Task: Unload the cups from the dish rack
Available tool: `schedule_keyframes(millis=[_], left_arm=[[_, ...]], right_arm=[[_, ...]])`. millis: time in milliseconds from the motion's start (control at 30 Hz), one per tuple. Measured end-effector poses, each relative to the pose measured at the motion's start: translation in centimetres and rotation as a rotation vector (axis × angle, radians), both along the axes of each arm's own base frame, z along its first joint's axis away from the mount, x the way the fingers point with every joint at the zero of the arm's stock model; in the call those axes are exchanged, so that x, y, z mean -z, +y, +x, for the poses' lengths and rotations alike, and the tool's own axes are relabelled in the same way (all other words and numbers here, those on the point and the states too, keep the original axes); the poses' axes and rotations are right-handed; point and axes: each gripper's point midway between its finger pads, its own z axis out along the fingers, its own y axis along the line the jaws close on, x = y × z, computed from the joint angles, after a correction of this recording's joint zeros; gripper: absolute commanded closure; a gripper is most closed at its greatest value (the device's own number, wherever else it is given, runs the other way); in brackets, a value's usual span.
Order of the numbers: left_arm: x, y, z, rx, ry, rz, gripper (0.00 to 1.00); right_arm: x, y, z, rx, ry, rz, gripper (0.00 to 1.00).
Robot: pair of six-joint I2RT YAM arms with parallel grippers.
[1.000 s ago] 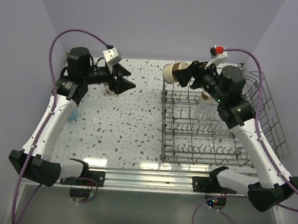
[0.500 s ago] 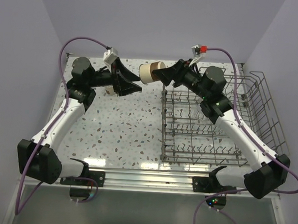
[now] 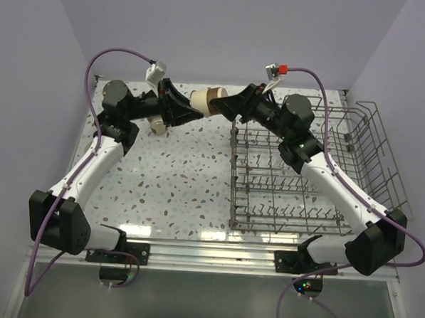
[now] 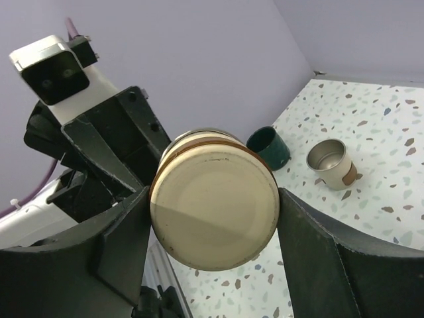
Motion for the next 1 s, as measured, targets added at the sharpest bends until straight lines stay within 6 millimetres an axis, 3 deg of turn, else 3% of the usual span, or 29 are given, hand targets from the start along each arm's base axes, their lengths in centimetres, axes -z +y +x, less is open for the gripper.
schedule_keyframes(millis=[67,133,233,300,333,433,567,700,833,1000], left_arm=[[-0.1,0.0,-0.1,0.007,0.005,-0.003,0.80],[-0.1,0.1,-0.1,0.008,0.019,-0.005,0.99],[-0.1,0.4,-0.4,0.023,0.039,-0.006,1.00],[-0.1,0.7,-0.3,0.018,0.044,-0.002,1.00],[0.1,0.9,-0.2,0.010,0.047,0.005,1.00],[0.8,1.4,0.8,-0.037,0.039,0.064,1.00],[1.2,4.1,5.1,-0.303,-0.063,0.208,1.00],[3.4,8.0,8.0,-0.500,-0.143,0.453,1.00],[5.8,11.1,10.7,-0.570,-0.176,0.717,1.00],[10.4,14.3,13.8,-0.541,-0.134,1.031,1.00]], right_arm=[[0.6,0.3,0.2,-0.007,0.015,0.004,0.83],[0.8,0.4,0.4,-0.017,0.021,0.015,0.83],[0.6,0.8,0.3,-0.047,0.018,0.036,0.74],[0.8,1.0,0.4,-0.053,0.024,0.038,0.51],[1.0,1.1,0.5,-0.054,0.028,0.034,0.31],[2.3,1.1,1.0,-0.029,0.048,-0.005,0.03],[5.9,0.4,1.7,0.026,0.115,-0.126,0.02],[7.3,-0.3,1.7,0.056,0.126,-0.194,0.02],[7.7,-1.1,1.6,0.085,0.113,-0.247,0.02],[8.0,-2.0,1.2,0.102,0.092,-0.299,0.02]])
